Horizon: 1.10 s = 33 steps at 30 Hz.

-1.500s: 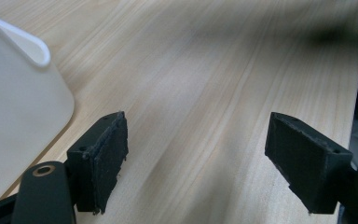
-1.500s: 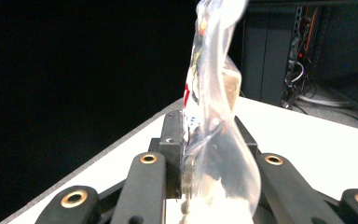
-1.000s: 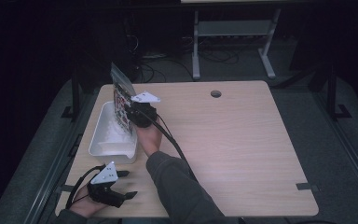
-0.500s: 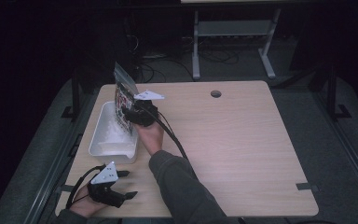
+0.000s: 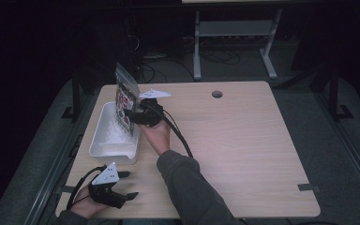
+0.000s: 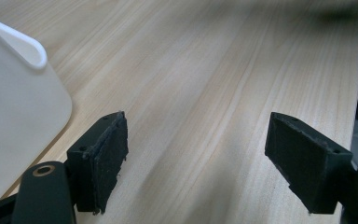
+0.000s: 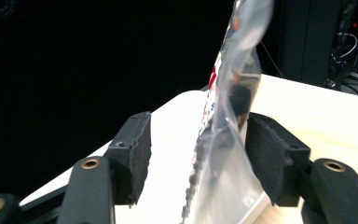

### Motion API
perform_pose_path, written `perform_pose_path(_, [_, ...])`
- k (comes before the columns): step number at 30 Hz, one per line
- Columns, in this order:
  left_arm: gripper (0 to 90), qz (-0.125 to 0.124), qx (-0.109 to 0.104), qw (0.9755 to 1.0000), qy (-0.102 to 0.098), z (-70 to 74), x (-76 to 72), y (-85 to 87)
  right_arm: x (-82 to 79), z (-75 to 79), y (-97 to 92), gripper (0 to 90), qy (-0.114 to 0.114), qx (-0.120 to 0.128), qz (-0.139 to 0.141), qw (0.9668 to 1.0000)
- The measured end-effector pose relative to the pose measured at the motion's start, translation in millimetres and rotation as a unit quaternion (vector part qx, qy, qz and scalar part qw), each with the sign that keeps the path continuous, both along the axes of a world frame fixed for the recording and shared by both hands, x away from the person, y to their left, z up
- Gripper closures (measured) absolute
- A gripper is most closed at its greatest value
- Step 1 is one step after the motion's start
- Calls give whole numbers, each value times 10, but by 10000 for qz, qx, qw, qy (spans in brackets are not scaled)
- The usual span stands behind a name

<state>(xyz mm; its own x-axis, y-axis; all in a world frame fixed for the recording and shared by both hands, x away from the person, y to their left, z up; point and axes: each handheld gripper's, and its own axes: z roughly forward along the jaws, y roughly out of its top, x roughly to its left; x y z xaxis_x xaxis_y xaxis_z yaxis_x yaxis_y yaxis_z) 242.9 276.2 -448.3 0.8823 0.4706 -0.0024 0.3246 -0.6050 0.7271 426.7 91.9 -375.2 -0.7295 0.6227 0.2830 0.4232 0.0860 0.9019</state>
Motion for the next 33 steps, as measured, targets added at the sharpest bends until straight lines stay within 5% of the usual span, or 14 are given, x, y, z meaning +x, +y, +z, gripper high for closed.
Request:
perform_pose_path(22, [208,-52,-2,10000,6,-7,16,-31,-85,40,-409,314,196,124,358,9991])
perform_pose_path(33, [208,-97,16,9999,20,-19,19,-65,-202,55,-634,296,166,-72,579,9982])
